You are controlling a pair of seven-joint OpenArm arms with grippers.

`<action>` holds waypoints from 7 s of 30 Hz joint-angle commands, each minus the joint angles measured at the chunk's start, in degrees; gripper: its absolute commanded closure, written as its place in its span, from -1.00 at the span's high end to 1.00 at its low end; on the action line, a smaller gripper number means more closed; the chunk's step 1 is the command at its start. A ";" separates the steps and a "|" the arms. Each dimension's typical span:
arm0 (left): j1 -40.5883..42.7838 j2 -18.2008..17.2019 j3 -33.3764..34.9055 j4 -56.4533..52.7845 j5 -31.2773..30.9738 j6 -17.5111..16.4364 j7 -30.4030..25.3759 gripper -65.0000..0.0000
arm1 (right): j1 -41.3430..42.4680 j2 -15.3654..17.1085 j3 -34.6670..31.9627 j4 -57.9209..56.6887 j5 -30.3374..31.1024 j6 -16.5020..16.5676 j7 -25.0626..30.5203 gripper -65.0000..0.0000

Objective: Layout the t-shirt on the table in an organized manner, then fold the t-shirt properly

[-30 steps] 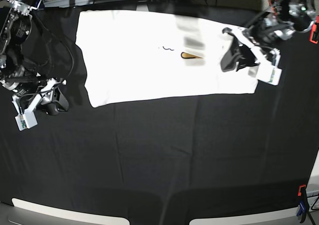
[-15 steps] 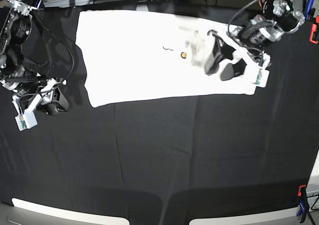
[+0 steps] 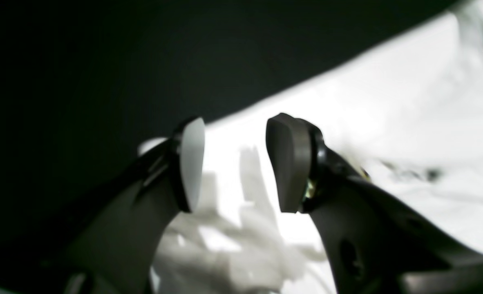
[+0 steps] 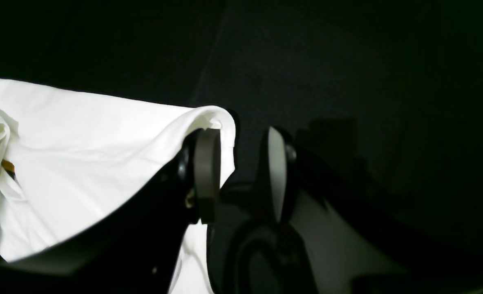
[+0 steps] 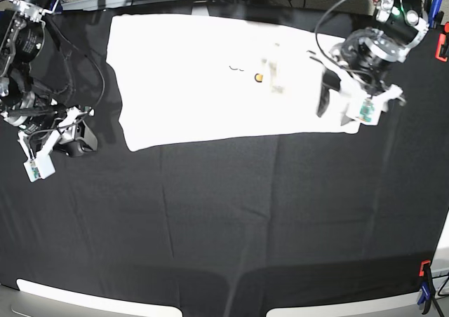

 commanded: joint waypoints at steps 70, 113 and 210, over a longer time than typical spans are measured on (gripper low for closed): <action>-0.11 -0.28 -26.25 -11.80 -18.27 -6.29 -2.16 -0.19 | 0.76 0.90 0.26 0.92 1.25 0.31 -0.20 -0.07; -0.11 -0.28 -26.25 -11.80 -18.10 -6.32 -2.16 -0.19 | 0.74 -1.11 0.26 0.92 1.20 0.33 -0.46 -0.07; -0.09 -0.26 -26.25 -11.80 -17.49 -6.29 -2.14 -0.22 | -13.92 -1.18 0.33 0.68 1.46 1.70 5.05 -0.27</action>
